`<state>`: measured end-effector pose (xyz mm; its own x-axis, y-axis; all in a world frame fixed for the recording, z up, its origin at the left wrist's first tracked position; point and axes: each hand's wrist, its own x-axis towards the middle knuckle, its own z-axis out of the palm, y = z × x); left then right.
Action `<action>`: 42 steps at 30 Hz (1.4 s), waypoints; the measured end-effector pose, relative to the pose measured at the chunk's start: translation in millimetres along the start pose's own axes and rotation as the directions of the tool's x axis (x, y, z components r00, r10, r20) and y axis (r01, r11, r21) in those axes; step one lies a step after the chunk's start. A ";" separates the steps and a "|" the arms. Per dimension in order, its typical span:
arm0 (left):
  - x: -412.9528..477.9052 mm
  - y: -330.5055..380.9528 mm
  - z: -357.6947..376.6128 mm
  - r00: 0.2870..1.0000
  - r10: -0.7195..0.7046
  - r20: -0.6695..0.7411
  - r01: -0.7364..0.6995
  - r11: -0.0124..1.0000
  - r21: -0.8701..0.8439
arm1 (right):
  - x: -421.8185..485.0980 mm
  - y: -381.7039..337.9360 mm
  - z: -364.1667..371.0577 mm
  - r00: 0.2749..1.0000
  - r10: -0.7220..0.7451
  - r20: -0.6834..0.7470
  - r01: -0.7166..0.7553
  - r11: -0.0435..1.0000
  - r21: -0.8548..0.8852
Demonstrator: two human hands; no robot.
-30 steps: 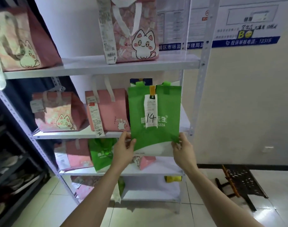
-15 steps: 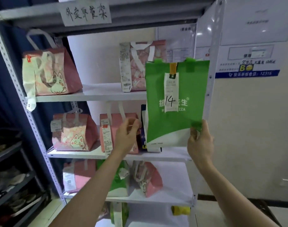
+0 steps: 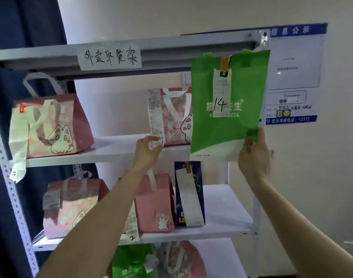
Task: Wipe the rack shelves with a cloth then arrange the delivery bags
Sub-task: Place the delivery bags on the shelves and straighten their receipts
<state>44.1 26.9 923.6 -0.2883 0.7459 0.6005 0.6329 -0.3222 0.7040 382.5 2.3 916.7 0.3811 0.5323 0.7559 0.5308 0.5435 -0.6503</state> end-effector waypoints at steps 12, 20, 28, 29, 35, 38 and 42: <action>69.4 -9.5 1.5 0.979 -0.075 0.188 0.107 0.980 -0.166 | 8.9 -8.8 46.8 1.000 -0.011 -0.005 0.010 0.992 -0.129; 68.9 -37.8 -37.4 0.994 -0.103 -0.029 0.099 0.988 -0.115 | 12.9 -22.9 77.8 0.998 -0.034 0.055 0.039 0.995 -0.090; 63.5 -90.3 -138.7 0.970 -0.172 -0.174 0.142 0.975 -0.173 | 42.5 -45.2 126.6 0.999 -0.036 0.000 0.036 0.991 -0.129; 62.9 -93.1 -143.7 0.973 -0.155 -0.173 0.126 0.978 -0.165 | 45.6 -46.8 133.1 1.000 -0.022 -0.004 0.021 0.993 -0.116; 58.9 -111.6 -165.8 0.978 -0.123 -0.168 0.107 0.989 -0.102 | 45.5 -27.8 169.2 0.970 0.117 0.214 -0.080 0.981 -0.177; 56.2 -114.1 -169.6 0.984 -0.104 -0.143 0.098 0.994 -0.047 | 47.3 -13.6 172.9 0.952 0.170 0.254 -0.127 0.976 -0.176; 39.5 -115.2 -160.1 0.962 -0.002 -0.274 0.015 0.999 0.047 | 33.2 -10.3 157.9 0.954 0.180 0.241 -0.173 0.984 -0.049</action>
<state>-155.2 0.1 926.9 -0.4754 0.5581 0.6801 0.6612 -0.2833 0.6947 270.2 116.9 936.7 0.2764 0.7619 0.5857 0.4933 0.4105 -0.7669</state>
